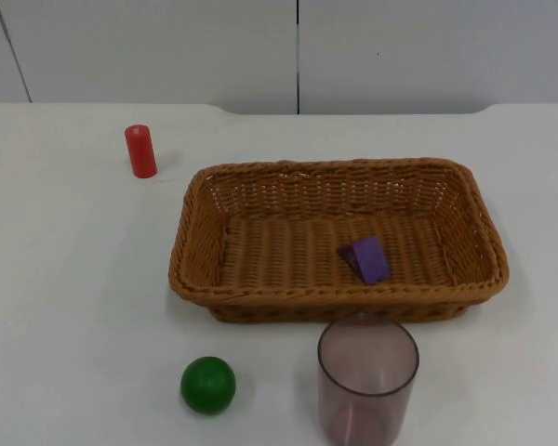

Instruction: Pick up the basket with the left hand and place the triangular block into the basket with the right hand.

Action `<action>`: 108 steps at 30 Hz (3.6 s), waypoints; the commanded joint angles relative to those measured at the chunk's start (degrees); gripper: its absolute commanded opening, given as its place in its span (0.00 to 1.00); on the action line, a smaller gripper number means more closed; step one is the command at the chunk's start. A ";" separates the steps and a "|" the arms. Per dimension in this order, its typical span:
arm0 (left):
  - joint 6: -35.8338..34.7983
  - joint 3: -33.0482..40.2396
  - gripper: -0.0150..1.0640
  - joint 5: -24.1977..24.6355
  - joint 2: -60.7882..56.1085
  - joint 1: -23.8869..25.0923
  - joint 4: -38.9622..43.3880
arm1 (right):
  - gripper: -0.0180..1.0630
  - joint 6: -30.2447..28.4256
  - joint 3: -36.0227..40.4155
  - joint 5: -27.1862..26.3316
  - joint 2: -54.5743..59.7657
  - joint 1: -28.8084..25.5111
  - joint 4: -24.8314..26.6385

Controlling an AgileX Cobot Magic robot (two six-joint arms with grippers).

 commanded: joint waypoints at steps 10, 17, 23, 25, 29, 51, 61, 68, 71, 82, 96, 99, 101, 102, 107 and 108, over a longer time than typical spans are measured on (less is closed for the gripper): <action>4.62 0.33 0.98 5.16 -8.24 1.53 -4.79 | 0.98 0.84 0.09 6.61 -4.42 -0.46 -0.86; 4.40 -0.24 0.98 10.77 -12.07 2.62 -4.74 | 0.98 -2.62 -0.29 6.60 -4.42 -0.46 6.01; 3.79 2.83 0.98 11.56 -12.07 2.78 -6.56 | 0.98 -3.16 -0.18 8.04 -4.42 -0.35 6.66; 3.79 3.70 0.98 11.56 -12.07 2.78 -6.56 | 0.98 -3.16 0.05 7.93 -4.42 0.40 6.66; 3.79 6.76 0.98 11.13 -12.07 2.78 -7.41 | 0.98 -3.16 0.35 8.76 -4.42 3.33 6.66; 3.86 19.48 0.98 12.44 -12.07 2.89 -11.62 | 0.98 3.56 6.35 18.02 -4.42 4.03 7.47; 3.76 28.48 0.98 14.83 -12.07 2.89 -11.85 | 0.98 4.95 20.66 16.41 -4.42 4.03 7.47; 3.76 34.04 0.98 15.09 -12.07 2.89 -12.97 | 0.98 6.81 26.74 12.94 -4.42 4.03 7.47; 3.76 34.21 0.98 15.07 -12.07 2.89 -12.97 | 0.98 7.37 27.44 12.55 -4.42 4.03 7.47; 3.76 34.18 0.98 15.24 -12.07 2.89 -12.97 | 0.98 7.37 28.39 12.44 -4.42 4.03 6.28; 10.43 34.31 0.98 15.34 -12.07 2.89 -18.82 | 0.98 7.37 28.39 12.44 -4.42 4.03 5.11; 9.30 34.31 0.98 15.34 -12.07 2.89 -18.71 | 0.98 7.37 28.39 12.44 -4.42 4.03 4.99; 7.75 34.31 0.98 15.34 -12.07 2.89 -18.44 | 0.98 7.48 28.39 12.44 -4.42 4.03 4.85; 6.93 34.31 0.98 15.34 -12.07 2.89 -18.44 | 0.98 7.64 28.39 12.54 -4.42 4.03 4.85; 7.29 34.40 0.98 15.34 -12.07 2.89 -18.54 | 0.98 7.64 28.39 12.53 -4.42 4.03 4.74; 7.29 34.40 0.98 15.34 -12.07 2.89 -18.54 | 0.98 7.64 28.39 12.53 -4.42 4.03 4.74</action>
